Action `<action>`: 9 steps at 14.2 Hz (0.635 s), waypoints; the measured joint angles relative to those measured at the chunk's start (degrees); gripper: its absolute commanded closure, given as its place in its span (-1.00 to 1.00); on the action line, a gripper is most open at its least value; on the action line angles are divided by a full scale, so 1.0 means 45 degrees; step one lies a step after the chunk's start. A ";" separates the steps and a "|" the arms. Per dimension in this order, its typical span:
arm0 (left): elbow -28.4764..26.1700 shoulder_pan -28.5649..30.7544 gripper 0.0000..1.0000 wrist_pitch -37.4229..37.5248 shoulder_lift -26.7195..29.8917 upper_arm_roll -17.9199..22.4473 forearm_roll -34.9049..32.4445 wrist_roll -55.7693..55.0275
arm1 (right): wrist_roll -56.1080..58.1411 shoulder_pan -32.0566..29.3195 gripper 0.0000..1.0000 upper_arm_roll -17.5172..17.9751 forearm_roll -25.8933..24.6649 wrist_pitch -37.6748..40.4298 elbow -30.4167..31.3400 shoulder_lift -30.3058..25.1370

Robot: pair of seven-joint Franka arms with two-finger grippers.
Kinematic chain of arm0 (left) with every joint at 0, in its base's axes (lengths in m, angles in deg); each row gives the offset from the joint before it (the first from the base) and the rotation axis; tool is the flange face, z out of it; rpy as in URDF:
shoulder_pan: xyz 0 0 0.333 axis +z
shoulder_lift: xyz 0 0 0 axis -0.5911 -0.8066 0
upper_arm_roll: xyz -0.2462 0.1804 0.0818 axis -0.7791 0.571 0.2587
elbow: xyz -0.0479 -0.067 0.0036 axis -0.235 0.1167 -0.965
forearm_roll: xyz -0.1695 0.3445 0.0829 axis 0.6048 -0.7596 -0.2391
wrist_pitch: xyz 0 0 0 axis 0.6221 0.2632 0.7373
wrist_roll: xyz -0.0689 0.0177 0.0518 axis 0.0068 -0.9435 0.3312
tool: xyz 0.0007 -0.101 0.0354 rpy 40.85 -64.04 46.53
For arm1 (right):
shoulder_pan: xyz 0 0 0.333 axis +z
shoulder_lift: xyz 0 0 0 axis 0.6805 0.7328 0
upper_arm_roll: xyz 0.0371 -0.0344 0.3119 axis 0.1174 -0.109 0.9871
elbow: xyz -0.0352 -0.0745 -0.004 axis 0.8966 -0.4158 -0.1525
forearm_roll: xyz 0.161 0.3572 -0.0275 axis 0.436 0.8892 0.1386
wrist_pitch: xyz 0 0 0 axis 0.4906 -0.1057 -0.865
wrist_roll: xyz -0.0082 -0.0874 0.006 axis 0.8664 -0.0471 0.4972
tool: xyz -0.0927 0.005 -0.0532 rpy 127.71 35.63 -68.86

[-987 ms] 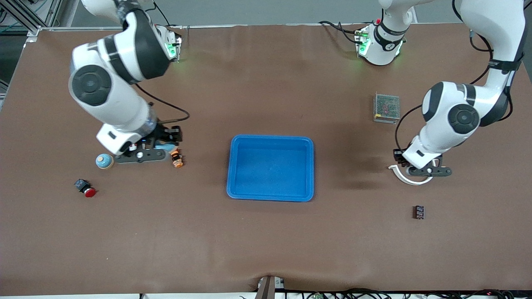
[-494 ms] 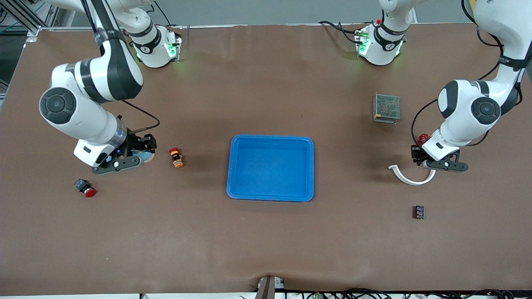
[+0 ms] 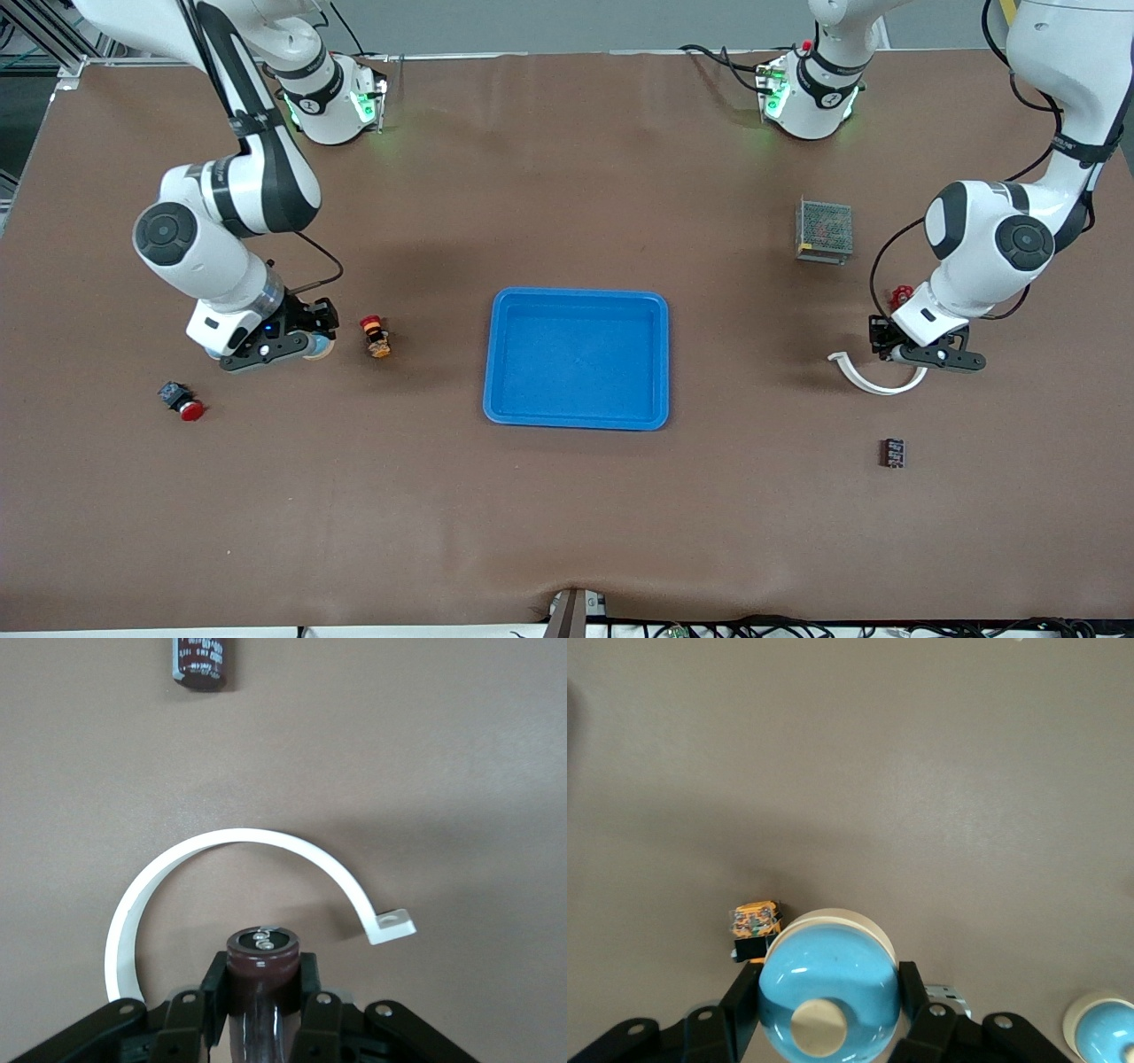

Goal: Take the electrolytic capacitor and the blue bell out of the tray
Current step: 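Lower and release the bell beside the breaker while the left gripper releases the capacitor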

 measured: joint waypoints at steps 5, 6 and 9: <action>-0.0064 0.0233 1.00 -0.1113 -0.0912 0.0012 0.0000 0.0172 | 0.0976 -0.0275 0.08 0.0004 0.0000 -0.1590 0.0204 0.1529; -0.0063 0.0253 1.00 -0.1205 -0.1026 0.0014 0.0000 0.0173 | 0.1120 -0.0318 0.08 0.0004 0.0000 -0.1890 0.0203 0.1802; -0.0062 0.0269 1.00 -0.1344 -0.1155 0.0016 -0.0001 0.0183 | 0.1370 -0.0412 0.08 0.0010 0.0000 -0.2620 0.0201 0.2429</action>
